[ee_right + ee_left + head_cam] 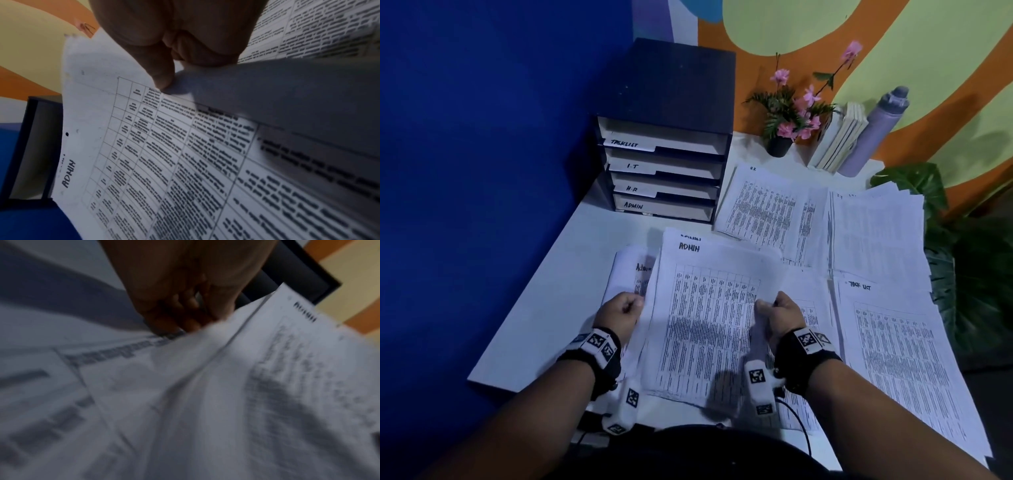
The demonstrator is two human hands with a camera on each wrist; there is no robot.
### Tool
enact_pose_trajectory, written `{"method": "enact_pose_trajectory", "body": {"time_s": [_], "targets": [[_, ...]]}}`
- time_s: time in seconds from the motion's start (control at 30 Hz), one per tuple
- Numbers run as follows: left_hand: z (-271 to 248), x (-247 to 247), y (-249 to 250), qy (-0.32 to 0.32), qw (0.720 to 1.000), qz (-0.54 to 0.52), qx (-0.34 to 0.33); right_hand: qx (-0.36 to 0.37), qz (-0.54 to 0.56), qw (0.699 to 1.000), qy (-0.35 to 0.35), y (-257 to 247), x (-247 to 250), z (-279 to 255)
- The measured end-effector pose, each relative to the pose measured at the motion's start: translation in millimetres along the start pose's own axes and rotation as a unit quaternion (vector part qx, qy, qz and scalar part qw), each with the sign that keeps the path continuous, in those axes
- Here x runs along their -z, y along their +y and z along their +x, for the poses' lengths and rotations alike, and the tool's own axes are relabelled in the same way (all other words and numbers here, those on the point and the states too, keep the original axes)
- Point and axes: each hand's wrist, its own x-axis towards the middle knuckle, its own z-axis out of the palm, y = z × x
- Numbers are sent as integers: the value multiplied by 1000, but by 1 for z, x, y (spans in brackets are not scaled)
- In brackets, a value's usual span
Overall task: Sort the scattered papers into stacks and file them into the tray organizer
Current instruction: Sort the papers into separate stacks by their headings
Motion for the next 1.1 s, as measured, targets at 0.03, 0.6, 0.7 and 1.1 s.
{"method": "enact_pose_trajectory", "body": {"time_s": [0.03, 0.6, 0.7, 1.1], "targets": [[4, 2, -6, 17, 997, 69, -3, 15, -31, 999, 5, 1, -1, 0], [3, 23, 1, 81, 988, 132, 27, 69, -122, 989, -38, 3, 1, 3], [1, 27, 6, 64, 997, 36, 33, 53, -89, 993, -65, 2, 0, 0], [-1, 25, 16, 58, 994, -86, 39, 112, -22, 992, -62, -8, -19, -8]]}}
